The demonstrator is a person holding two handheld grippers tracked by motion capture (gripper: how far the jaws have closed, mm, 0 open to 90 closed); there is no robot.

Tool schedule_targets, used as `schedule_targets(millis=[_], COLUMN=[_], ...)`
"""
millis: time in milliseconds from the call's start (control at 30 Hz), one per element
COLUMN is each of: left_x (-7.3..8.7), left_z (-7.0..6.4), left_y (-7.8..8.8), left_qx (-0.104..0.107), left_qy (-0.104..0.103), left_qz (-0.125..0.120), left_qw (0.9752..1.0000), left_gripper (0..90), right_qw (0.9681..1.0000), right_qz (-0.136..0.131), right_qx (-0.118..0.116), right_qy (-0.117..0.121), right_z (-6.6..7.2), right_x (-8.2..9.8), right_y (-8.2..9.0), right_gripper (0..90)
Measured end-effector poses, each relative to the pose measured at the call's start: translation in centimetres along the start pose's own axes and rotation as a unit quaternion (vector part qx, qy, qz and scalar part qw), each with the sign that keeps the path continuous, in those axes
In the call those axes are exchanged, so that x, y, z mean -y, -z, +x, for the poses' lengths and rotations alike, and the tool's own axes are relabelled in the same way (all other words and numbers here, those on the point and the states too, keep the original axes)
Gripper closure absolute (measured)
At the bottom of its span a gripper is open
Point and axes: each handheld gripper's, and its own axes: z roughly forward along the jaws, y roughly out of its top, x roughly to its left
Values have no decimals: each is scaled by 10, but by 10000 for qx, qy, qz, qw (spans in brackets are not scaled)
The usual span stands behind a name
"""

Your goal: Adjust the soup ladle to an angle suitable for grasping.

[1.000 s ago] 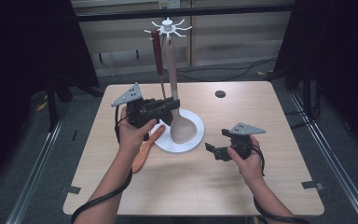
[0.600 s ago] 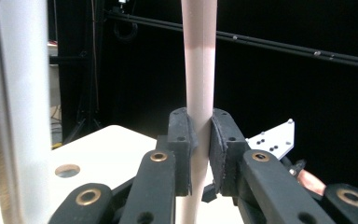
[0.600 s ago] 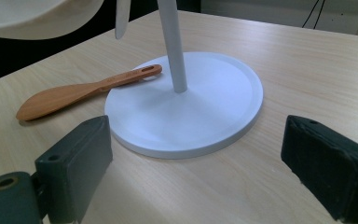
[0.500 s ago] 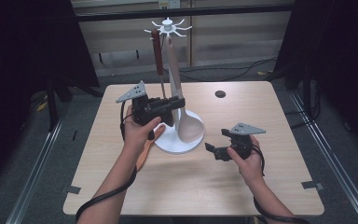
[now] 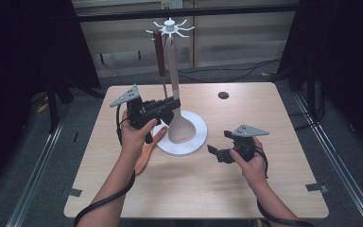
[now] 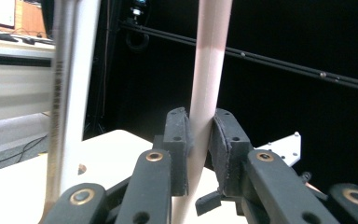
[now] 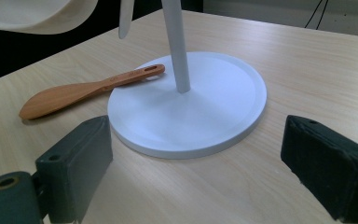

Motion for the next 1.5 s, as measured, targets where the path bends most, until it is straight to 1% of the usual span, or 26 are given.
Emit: schedule_targets(millis=[33, 100, 267, 333, 367, 400, 433, 500, 533, 567, 667, 700, 767, 833, 867, 967, 1000, 1033, 1067, 1133, 1167, 1233, 1300, 1433, 1467, 1500], left_x=[1, 1, 1, 1, 1, 0, 0, 0, 0, 0, 2, 2, 2, 1, 1, 0, 0, -1, -1, 0, 1, 4, 5, 4, 4, 4], left_z=[0, 1, 3, 3, 3, 4, 3, 3, 4, 2, 2, 2, 2, 2, 3, 3, 2, 3, 3, 5, 5, 8, 9, 10, 9, 8], left_y=[0, 1, 0, -1, -2, -2, -3, -5, -4, -4, -4, -2, -1, -1, -1, -3, -5, -6, -7, -8, -9, -7, -4, 1, 2, 2], left_qx=[-61, -74, -203, -329, -340, -347, -434, -479, -526, -586, -604, -597, -644, -669, -626, -622, -606, -539, -527, -494, -481, -415, -443, -608, -629, -599], left_qy=[94, 147, 187, 201, 203, 148, 184, 238, 180, 209, 252, 185, 128, 126, 120, 134, 167, 125, 193, 227, 323, 386, 454, 377, 342, 313], left_qz=[-89, -108, -137, -136, -166, -116, -141, -183, -131, -170, -267, -240, -239, -212, -207, -157, -179, -112, -146, -159, -231, -297, -384, -364, -347, -312], left_qw=[9999, 9998, 9995, 9992, 9991, 9992, 9988, 9984, 9984, 9979, 9975, 9978, 9976, 9975, 9978, 9979, 9979, 9984, 9983, 9984, 9981, 9980, 9972, 9968, 9968, 9972], left_gripper=[768, 762, 753, 749, 746, 745, 745, 742, 739, 736, 733, 733, 733, 730, 731, 735, 737, 740, 743, 742, 740, 731, 725, 716, 714, 715], right_qw=[10000, 10000, 10000, 10000, 10000, 10000, 10000, 10000, 10000, 10000, 10000, 10000, 10000, 10000, 10000, 10000, 10000, 9999, 9999, 9999, 9999, 9999, 9999, 9999, 9999, 9999], right_qz=[-2, 13, 28, 25, 30, 40, 36, 36, 35, 37, 43, 45, 47, 47, 43, 41, 39, 39, 39, 46, 52, 53, 56, 46, 45, 45], right_qx=[-18, -16, -29, -31, -44, -40, -35, -50, -44, -55, -66, -49, -54, -65, -76, -81, -73, -82, -92, -85, -95, -89, -94, -87, -97, -93], right_qy=[9, 0, 21, 33, 24, 22, 30, 23, 29, 23, 23, 35, 32, 32, 44, 40, 41, 48, 43, 42, 47, 56, 53, 55, 54, 56], right_z=[0, 1, 1, 1, 1, 1, 1, 2, 2, 2, 2, 3, 3, 3, 3, 3, 3, 3, 3, 3, 3, 3, 3, 3, 3, 4], right_x=[0, 0, 1, 1, 1, 1, 1, 1, 1, 1, 1, 1, 1, 1, 1, 1, 1, 1, 1, 1, 1, 2, 2, 1, 1, 1], right_y=[0, -1, -1, -1, -1, -1, -1, -1, -1, -1, -1, -1, -1, -1, -2, -2, -2, -2, -2, -2, -2, -2, -1, -1, -1, -1], right_gripper=[89, 89, 89, 89, 89, 89, 89, 89, 89, 89, 89, 89, 89, 89, 89, 89, 89, 89, 89, 89, 89, 89, 89, 89, 89, 89])
